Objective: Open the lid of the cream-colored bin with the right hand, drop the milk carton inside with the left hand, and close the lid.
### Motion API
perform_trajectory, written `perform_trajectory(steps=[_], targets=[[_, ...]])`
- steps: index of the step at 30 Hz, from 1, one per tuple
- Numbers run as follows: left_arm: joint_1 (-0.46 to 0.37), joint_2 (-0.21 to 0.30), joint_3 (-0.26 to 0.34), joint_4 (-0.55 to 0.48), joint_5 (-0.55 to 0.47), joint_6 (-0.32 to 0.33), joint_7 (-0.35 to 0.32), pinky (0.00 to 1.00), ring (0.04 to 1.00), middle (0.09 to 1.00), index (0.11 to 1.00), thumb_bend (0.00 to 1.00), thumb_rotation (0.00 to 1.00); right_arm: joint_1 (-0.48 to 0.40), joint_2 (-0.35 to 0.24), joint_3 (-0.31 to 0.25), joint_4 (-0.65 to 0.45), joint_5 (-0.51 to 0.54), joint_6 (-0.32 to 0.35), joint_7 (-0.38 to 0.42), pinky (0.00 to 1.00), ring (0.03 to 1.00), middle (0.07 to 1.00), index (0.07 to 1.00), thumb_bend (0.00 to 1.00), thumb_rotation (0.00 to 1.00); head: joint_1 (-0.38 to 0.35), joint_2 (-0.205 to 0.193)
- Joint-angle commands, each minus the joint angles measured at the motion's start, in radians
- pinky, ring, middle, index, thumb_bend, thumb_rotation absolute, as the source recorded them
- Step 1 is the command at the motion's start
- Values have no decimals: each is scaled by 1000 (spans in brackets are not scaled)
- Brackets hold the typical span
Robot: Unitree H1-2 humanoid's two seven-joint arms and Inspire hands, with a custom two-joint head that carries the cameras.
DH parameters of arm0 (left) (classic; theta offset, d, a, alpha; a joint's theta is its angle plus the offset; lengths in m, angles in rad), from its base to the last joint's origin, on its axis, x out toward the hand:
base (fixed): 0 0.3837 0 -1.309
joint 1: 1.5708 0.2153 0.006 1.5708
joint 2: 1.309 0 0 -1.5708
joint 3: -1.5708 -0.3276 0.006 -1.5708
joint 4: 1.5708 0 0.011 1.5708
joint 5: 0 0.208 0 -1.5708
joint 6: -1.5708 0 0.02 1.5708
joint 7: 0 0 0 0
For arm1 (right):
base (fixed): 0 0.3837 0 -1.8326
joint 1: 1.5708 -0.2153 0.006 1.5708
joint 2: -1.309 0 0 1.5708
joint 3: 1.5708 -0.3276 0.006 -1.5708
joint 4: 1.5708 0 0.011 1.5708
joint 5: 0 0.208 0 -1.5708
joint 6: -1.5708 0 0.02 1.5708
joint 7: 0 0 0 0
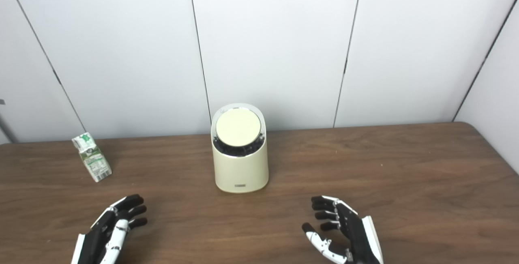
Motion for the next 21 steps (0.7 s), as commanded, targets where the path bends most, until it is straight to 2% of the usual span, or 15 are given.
perform_trajectory(steps=[1, 6, 9, 14, 21], targets=[[0, 8, -1, 2, -6, -22, -10, 683, 754, 772, 761, 204, 522, -5, -8, 4, -31, 0, -26, 1, 572, 664, 686, 677, 252, 11, -1, 1], [2, 6, -1, -3, -7, -15, -7, 682, 753, 769, 760, 212, 523, -4, -8, 4, -36, -4, -19, 2, 579, 666, 689, 678, 253, 55, -1, 2], [1, 7, -2, -4, -1, -14, -7, 683, 753, 767, 757, 215, 537, -4, -9, 2, -25, 7, -40, 0, 572, 662, 685, 675, 252, 33, -2, 3], [1, 9, -2, -4, -3, -19, -9, 679, 753, 769, 760, 203, 537, -4, -7, 5, -35, 0, -22, 4, 573, 664, 688, 677, 251, 38, -2, 3], [2, 7, -2, -7, 1, -17, -6, 681, 752, 768, 760, 207, 527, -4, -9, 4, -30, 2, -33, 1, 577, 666, 689, 677, 257, 28, -2, 3]])
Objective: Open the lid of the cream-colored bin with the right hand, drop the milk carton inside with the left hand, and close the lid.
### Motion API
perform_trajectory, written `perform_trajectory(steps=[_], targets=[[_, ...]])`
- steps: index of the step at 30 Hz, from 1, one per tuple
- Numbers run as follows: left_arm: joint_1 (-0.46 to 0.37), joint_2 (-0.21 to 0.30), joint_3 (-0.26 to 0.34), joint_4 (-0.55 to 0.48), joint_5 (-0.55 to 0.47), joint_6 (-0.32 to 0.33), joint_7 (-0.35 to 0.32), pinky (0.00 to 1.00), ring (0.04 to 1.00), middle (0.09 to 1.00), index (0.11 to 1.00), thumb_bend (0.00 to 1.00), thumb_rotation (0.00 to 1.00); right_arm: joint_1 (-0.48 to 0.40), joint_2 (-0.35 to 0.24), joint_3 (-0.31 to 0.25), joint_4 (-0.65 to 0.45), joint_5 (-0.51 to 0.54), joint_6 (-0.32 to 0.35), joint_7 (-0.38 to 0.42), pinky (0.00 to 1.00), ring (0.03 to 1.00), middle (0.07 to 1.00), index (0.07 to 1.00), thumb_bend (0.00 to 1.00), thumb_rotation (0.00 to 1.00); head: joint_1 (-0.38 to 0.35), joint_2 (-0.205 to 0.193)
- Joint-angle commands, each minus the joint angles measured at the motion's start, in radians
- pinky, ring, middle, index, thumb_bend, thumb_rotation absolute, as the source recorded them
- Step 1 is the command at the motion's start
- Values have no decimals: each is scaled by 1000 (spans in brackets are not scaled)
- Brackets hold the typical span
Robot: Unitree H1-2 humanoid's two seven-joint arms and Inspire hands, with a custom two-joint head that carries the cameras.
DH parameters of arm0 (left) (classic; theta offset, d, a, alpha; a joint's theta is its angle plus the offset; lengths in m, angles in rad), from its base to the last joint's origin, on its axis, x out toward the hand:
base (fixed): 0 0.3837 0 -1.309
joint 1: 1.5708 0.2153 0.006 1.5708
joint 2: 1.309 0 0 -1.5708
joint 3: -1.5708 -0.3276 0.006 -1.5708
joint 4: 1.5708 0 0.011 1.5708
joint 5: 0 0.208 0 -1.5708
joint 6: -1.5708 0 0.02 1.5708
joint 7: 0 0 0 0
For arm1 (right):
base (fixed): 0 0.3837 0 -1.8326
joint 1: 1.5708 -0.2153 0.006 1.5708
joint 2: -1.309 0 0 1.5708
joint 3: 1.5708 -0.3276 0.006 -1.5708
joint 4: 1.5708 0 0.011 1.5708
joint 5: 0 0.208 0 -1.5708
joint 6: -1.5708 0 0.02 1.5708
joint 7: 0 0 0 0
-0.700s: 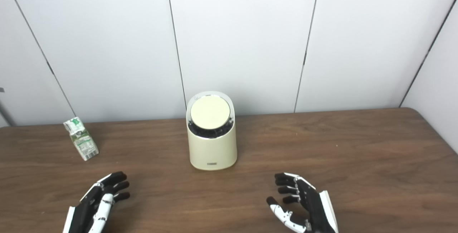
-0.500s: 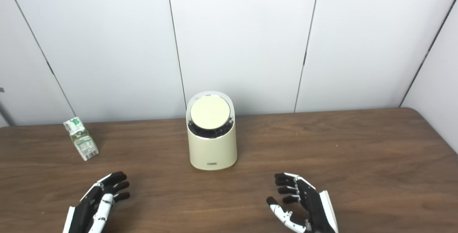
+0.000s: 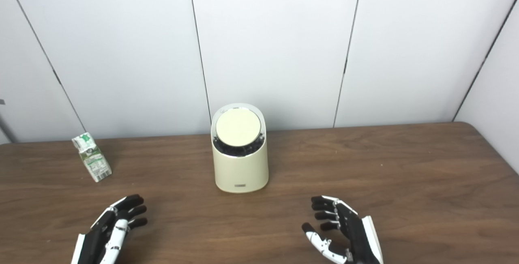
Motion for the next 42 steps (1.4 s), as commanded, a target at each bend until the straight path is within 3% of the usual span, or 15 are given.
perform_trajectory(steps=[1, 10, 14, 15, 16, 18, 21, 23, 26, 30, 35, 39, 42], targets=[[2, 6, -2, -8, -1, -16, -7, 679, 751, 767, 758, 205, 526, -4, -9, 4, -29, -1, -34, -1, 574, 663, 686, 675, 256, 26, -1, 1], [0, 3, -3, -8, -4, -14, -6, 682, 750, 765, 755, 198, 509, -6, -10, 1, -32, 4, -23, 4, 574, 665, 688, 677, 248, 17, -3, 3], [-7, 2, -5, -2, -2, -14, -5, 681, 750, 766, 758, 197, 510, -17, -12, -5, -36, 39, -4, 22, 613, 692, 710, 702, 253, 123, -8, 1], [-8, 2, -5, -1, -4, -13, -6, 681, 752, 769, 760, 197, 511, -21, -18, -3, -40, 40, 1, 32, 642, 722, 740, 732, 255, 235, -7, 2], [-9, 1, -5, 1, -5, -13, -6, 680, 752, 771, 763, 194, 510, -26, -24, 1, -49, 36, 9, 41, 676, 754, 772, 767, 274, 409, -7, 2], [-13, -1, -5, 6, -2, -15, -3, 678, 753, 771, 764, 198, 508, -38, -33, 6, -73, 30, 32, 60, 738, 804, 816, 816, 320, 602, -5, 0], [-16, -4, -6, 15, 1, -20, 0, 678, 756, 771, 763, 205, 510, -71, -51, 7, -111, 55, 65, 94, 816, 883, 898, 896, 366, 769, -5, -1], [-17, -4, -6, 18, -1, -22, -1, 676, 755, 769, 762, 206, 510, -104, -60, 3, -136, 57, 100, 107, 835, 909, 927, 921, 413, 827, -6, -1], [-19, -3, -7, 22, 1, -26, -1, 681, 758, 769, 763, 207, 511, -162, -61, -7, -164, 65, 141, 112, 869, 940, 952, 938, 434, 834, -10, -2], [-22, -2, -7, 28, 0, -28, -3, 698, 763, 772, 765, 210, 520, -253, -80, -17, -131, 47, 91, 90, 894, 948, 956, 942, 473, 779, -10, -3], [-22, -1, -7, 32, -8, -35, -8, 699, 766, 775, 768, 207, 526, -362, -99, -16, -72, 8, 76, 74, 891, 944, 944, 936, 613, 727, -11, -4], [-22, -2, -7, 32, -12, -38, -9, 678, 758, 773, 764, 203, 502, -432, -104, 5, -45, -59, 98, 60, 773, 874, 917, 943, 741, 727, -11, -4], [-18, -3, -10, 23, -2, -32, -6, 678, 757, 772, 764, 203, 495, -495, -100, 19, -26, -77, 119, 69, 766, 882, 958, 971, 773, 707, -9, -1]])
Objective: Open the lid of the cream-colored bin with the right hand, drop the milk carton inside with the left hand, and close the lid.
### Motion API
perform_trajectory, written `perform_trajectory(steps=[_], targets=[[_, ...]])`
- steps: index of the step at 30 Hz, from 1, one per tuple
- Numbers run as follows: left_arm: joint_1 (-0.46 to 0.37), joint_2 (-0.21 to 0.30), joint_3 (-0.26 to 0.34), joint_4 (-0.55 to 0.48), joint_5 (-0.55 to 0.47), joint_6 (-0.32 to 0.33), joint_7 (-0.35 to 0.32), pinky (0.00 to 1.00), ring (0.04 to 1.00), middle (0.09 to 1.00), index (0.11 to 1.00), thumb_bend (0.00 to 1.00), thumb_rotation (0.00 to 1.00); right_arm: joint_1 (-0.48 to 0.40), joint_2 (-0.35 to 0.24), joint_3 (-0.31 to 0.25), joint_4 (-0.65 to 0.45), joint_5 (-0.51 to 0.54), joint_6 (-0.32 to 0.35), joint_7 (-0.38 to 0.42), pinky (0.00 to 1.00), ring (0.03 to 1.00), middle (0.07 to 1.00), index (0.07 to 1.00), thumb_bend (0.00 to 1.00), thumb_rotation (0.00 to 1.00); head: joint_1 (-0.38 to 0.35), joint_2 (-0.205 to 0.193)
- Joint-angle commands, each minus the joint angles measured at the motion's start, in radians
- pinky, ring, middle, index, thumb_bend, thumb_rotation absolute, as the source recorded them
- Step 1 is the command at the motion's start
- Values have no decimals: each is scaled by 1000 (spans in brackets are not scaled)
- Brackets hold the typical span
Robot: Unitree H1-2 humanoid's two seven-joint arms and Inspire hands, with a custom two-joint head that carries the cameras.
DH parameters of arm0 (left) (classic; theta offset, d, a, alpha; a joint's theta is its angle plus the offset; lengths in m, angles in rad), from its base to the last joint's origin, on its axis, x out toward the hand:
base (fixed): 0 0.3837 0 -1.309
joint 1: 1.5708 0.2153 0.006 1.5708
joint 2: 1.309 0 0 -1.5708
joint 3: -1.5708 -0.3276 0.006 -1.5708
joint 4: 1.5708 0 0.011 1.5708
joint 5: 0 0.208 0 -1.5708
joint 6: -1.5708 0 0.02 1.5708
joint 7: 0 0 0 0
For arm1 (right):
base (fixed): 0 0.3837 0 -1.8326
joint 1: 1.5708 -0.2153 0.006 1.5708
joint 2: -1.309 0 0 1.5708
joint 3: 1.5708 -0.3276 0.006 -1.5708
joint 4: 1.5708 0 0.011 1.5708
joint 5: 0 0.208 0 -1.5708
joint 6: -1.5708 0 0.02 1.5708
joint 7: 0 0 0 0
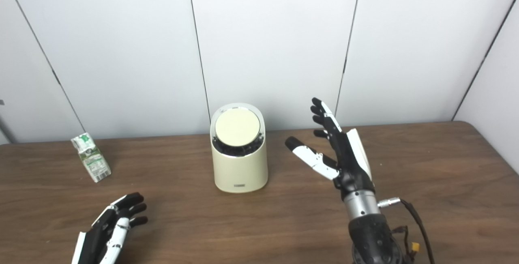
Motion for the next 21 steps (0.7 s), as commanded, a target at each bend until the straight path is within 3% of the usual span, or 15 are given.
perform_trajectory(steps=[1, 9, 12, 14, 19, 21], targets=[[-4, -3, -8, 7, 1, -28, -6, 679, 756, 772, 764, 201, 496, -85, 2, 11, -9, -16, -8, -1, 791, 915, 979, 985, 765, 690, -2, 2], [-1, -7, -14, 0, 0, -27, -6, 676, 759, 775, 767, 192, 507, -196, -10, 57, 62, -108, -12, -9, 883, 956, 997, 966, 767, 641, 1, 4], [-1, -7, -15, 0, -4, -30, -9, 674, 761, 777, 769, 186, 498, -235, -14, 77, 98, -137, -13, -1, 915, 954, 945, 983, 776, 640, 3, 5], [-1, -8, -16, 0, -4, -31, -9, 675, 763, 779, 770, 182, 493, -256, -18, 93, 107, -158, 13, 21, 945, 977, 932, 997, 794, 646, 5, 5], [2, -15, -17, -8, -9, -21, -6, 663, 756, 773, 761, 179, 443, -291, -10, 134, 110, -219, 81, 57, 907, 999, 997, 1000, 767, 578, 7, 6], [3, -16, -18, -8, -7, -21, -6, 669, 759, 775, 764, 180, 454, -303, -5, 146, 126, -239, 87, 55, 953, 1000, 1000, 991, 755, 533, 8, 6]])
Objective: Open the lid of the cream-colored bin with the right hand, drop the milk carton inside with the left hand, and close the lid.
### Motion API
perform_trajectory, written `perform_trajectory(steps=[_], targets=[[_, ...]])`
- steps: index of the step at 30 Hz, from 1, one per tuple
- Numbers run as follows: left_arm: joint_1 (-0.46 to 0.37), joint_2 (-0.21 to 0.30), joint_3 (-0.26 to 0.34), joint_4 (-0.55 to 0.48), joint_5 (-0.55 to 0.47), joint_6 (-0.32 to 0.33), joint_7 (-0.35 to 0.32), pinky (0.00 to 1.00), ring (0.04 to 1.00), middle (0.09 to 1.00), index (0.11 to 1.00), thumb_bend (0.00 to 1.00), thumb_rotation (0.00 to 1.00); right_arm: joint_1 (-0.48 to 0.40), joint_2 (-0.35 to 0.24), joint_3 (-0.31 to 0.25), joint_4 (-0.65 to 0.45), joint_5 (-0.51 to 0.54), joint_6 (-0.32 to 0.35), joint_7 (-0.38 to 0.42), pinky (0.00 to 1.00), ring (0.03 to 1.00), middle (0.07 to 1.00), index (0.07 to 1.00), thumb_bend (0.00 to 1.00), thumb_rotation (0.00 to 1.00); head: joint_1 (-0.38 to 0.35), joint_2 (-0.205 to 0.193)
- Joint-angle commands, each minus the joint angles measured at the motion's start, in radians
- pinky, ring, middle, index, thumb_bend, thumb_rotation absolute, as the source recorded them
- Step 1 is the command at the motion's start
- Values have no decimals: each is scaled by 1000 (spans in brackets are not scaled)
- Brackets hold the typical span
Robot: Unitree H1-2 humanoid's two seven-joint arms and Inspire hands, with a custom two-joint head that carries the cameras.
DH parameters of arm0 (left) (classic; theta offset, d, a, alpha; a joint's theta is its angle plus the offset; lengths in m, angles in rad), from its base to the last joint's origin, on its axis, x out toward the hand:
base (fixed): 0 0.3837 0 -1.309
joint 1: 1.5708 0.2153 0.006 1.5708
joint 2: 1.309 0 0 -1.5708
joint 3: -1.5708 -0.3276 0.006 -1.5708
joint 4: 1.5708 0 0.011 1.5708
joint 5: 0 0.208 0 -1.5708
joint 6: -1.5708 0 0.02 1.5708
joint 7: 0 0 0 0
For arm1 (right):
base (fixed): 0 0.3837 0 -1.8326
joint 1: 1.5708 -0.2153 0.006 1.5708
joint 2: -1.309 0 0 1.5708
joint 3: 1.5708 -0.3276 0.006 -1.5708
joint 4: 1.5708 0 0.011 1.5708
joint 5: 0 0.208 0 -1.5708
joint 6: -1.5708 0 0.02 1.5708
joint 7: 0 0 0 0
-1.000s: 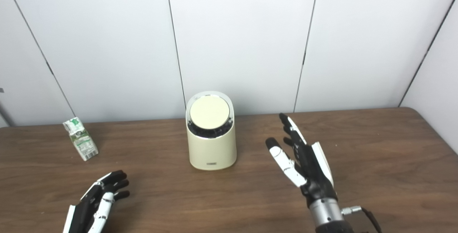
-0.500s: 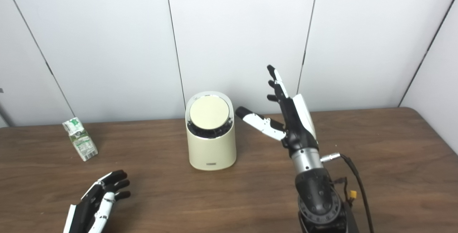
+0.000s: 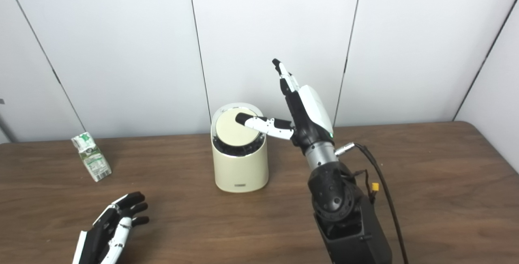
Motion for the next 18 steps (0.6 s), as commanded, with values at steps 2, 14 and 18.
perform_trajectory(steps=[2, 14, 18], targets=[[5, -15, -13, -8, -9, -18, -7, 671, 758, 775, 764, 182, 456, -61, 5, 11, 7, -38, -2, -13, 973, 1000, 1000, 989, 756, 517, 2, 3], [7, -19, -23, -14, 2, -14, -3, 680, 763, 779, 769, 192, 495, -122, 4, 74, 158, -161, 9, -28, 1000, 1000, 1000, 978, 823, 392, 8, 4], [5, -20, -24, -12, -2, -20, -5, 680, 765, 782, 772, 192, 490, -118, -8, 75, 197, -168, 11, -28, 1000, 1000, 1000, 979, 848, 379, 10, 5]])
